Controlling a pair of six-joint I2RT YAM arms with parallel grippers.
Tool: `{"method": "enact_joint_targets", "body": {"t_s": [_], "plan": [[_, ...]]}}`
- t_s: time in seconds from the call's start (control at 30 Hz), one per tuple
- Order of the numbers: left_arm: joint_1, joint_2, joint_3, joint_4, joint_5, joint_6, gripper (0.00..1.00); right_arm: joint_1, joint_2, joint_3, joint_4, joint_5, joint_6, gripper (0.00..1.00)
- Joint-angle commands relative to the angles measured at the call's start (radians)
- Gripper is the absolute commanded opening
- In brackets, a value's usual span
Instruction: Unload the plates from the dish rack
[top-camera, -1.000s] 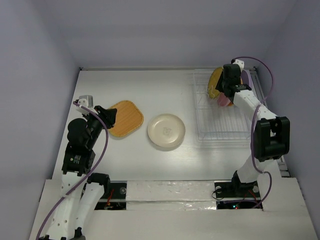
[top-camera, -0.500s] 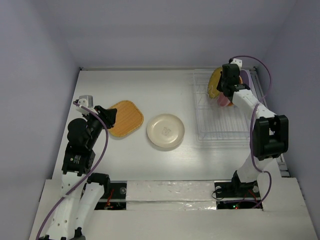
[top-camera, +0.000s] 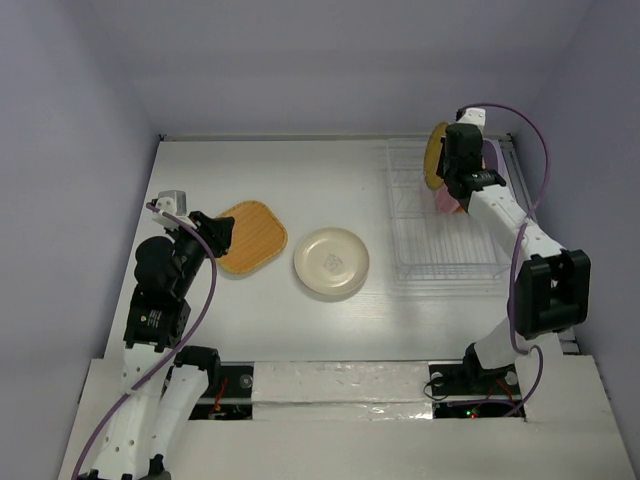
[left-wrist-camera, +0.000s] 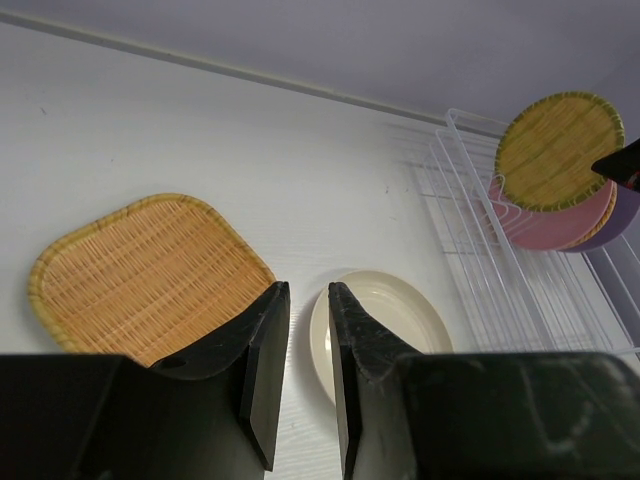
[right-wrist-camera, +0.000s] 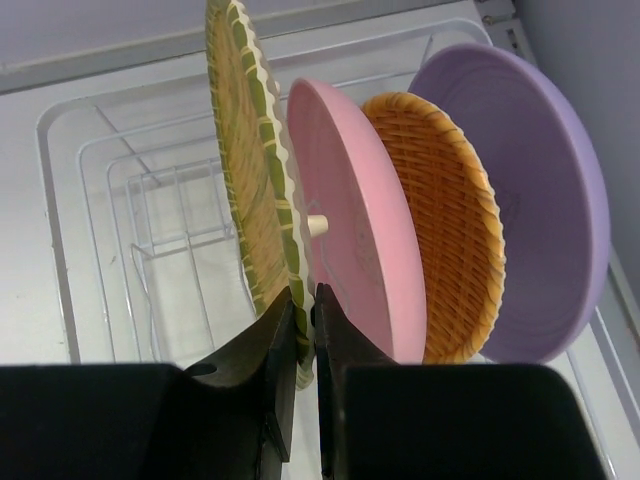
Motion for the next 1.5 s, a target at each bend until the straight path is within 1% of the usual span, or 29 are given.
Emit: {"method": "enact_joint_targets", "body": {"t_s": [0.0, 0.07, 0.23, 0.33, 0.37, 0.43, 0.47, 0.5, 0.53, 0.63, 0.67, 0.73, 0.77, 0.8, 0.9, 0.93, 1.03, 1.23, 1.4, 1.47], "plan": [[-0.003, 0.002, 0.033, 0.053, 0.016, 0.008, 0.20, 0.033, -0.076, -0.002, 0.115, 0.058, -0.030, 0.00], [-0.003, 0.005, 0.033, 0.053, 0.018, 0.006, 0.20, 0.057, -0.108, -0.013, 0.129, 0.071, -0.027, 0.00], [-0.003, 0.005, 0.033, 0.054, 0.018, 0.006, 0.20, 0.097, -0.250, -0.016, 0.126, 0.064, -0.017, 0.00], [-0.003, 0.003, 0.033, 0.054, 0.019, 0.006, 0.20, 0.119, -0.322, -0.015, 0.101, -0.016, 0.031, 0.00], [-0.003, 0.002, 0.033, 0.054, 0.021, 0.006, 0.20, 0.128, -0.335, -0.019, 0.101, -0.078, 0.046, 0.00], [-0.003, 0.002, 0.034, 0.054, 0.019, 0.008, 0.20, 0.172, -0.355, -0.041, 0.110, -0.150, 0.098, 0.00], [-0.003, 0.000, 0.034, 0.054, 0.021, 0.006, 0.20, 0.192, -0.352, -0.047, 0.124, -0.222, 0.117, 0.00], [0.006, -0.001, 0.034, 0.054, 0.019, 0.006, 0.20, 0.214, -0.344, -0.051, 0.130, -0.250, 0.143, 0.00], [0.006, 0.000, 0.034, 0.053, 0.015, 0.005, 0.20, 0.257, -0.320, -0.062, 0.164, -0.330, 0.199, 0.00], [0.006, -0.003, 0.037, 0.042, -0.011, 0.005, 0.20, 0.326, -0.251, -0.070, 0.260, -0.474, 0.284, 0.00], [0.006, -0.003, 0.039, 0.039, -0.015, 0.005, 0.20, 0.372, -0.185, -0.059, 0.317, -0.544, 0.339, 0.00], [0.006, -0.008, 0.039, 0.036, -0.024, 0.003, 0.20, 0.418, -0.110, -0.027, 0.349, -0.595, 0.384, 0.00], [0.006, -0.012, 0.040, 0.034, -0.031, 0.003, 0.20, 0.464, -0.075, 0.010, 0.380, -0.625, 0.420, 0.00], [0.006, -0.015, 0.040, 0.033, -0.035, 0.003, 0.20, 0.484, -0.004, 0.027, 0.394, -0.631, 0.437, 0.00], [0.006, -0.017, 0.039, 0.034, -0.033, 0.003, 0.20, 0.542, 0.097, 0.088, 0.448, -0.651, 0.523, 0.00], [0.006, -0.015, 0.039, 0.036, -0.031, 0.005, 0.20, 0.551, 0.158, 0.099, 0.463, -0.657, 0.567, 0.00], [0.006, -0.015, 0.037, 0.038, -0.022, 0.005, 0.20, 0.576, 0.264, 0.126, 0.543, -0.712, 0.638, 0.00], [0.006, -0.018, 0.037, 0.041, -0.013, 0.005, 0.20, 0.611, 0.392, 0.205, 0.572, -0.700, 0.756, 0.00], [0.006, -0.020, 0.037, 0.041, -0.008, 0.005, 0.20, 0.621, 0.482, 0.205, 0.590, -0.672, 0.821, 0.00], [0.006, -0.018, 0.036, 0.042, -0.007, 0.005, 0.20, 0.621, 0.509, 0.214, 0.592, -0.686, 0.835, 0.01]]}}
